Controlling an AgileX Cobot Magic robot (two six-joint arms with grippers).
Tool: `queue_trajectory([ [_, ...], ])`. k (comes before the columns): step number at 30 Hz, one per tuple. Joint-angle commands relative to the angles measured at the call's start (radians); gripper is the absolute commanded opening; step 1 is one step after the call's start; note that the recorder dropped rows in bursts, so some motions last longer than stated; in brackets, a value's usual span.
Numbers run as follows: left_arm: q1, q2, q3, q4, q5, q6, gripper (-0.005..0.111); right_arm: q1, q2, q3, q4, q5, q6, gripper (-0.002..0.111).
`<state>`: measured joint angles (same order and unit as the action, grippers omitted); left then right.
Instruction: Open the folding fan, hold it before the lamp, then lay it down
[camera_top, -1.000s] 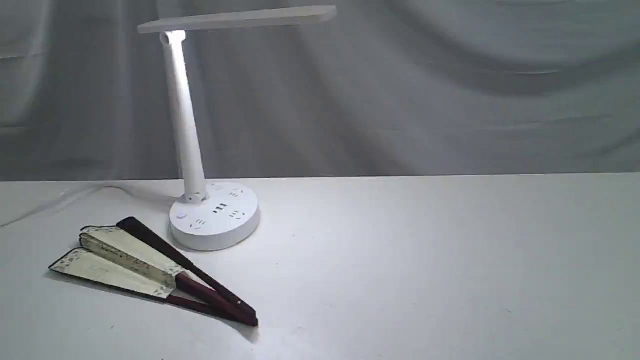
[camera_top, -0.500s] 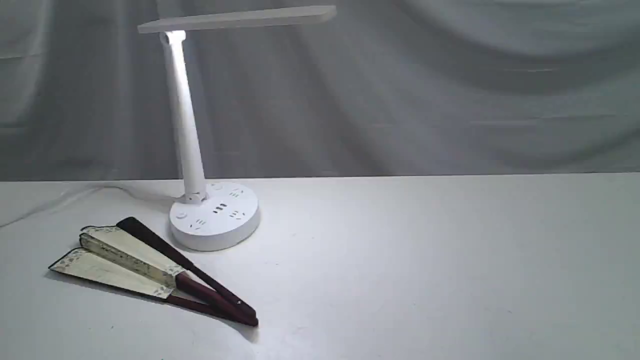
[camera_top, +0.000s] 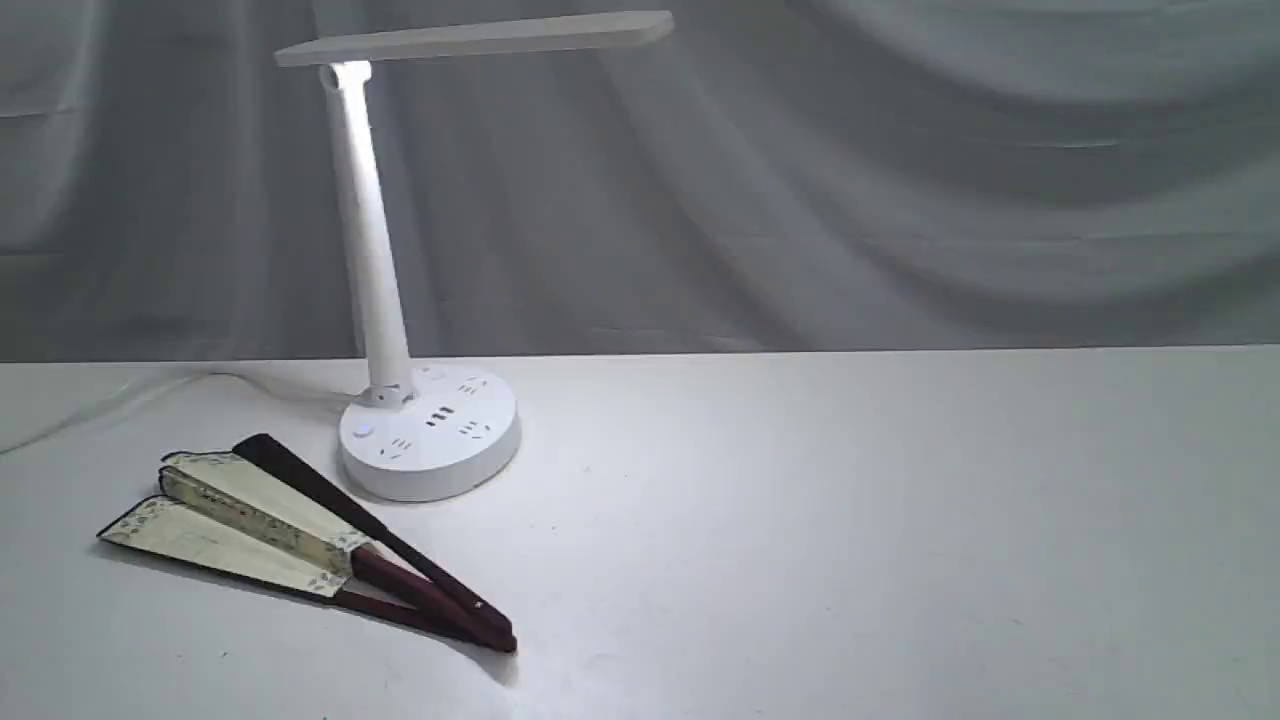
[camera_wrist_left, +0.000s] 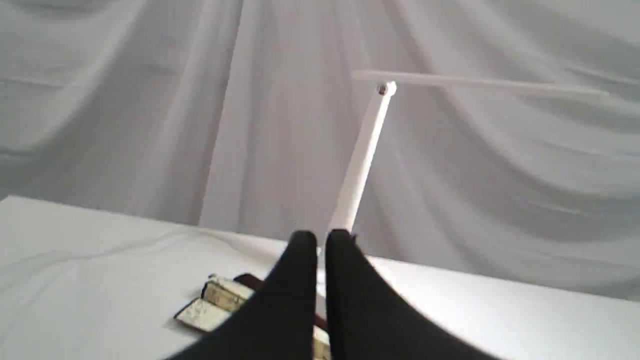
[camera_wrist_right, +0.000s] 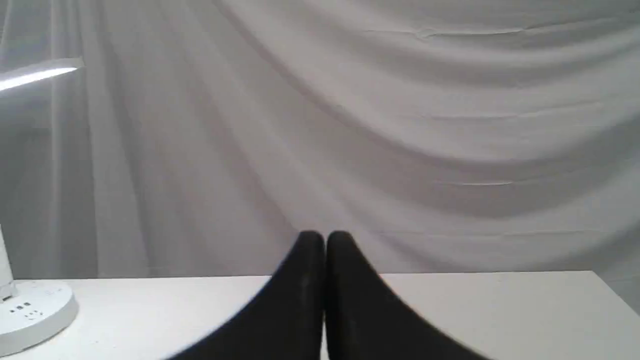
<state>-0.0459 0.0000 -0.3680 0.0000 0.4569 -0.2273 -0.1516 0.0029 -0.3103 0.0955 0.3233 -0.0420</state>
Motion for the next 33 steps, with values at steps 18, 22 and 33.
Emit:
queue_trajectory([
  [18,0.002,0.124,-0.172,0.018,0.3,-0.004,0.003,0.002,0.415,-0.226,0.091,-0.006,0.027,0.0],
  [22,0.002,0.238,-0.172,0.013,0.277,-0.004,0.003,0.002,0.477,-0.226,0.091,-0.051,0.025,0.0],
  [33,0.002,0.527,-0.172,-0.099,0.086,-0.001,0.003,0.002,0.757,-0.226,0.132,-0.051,0.021,0.0],
])
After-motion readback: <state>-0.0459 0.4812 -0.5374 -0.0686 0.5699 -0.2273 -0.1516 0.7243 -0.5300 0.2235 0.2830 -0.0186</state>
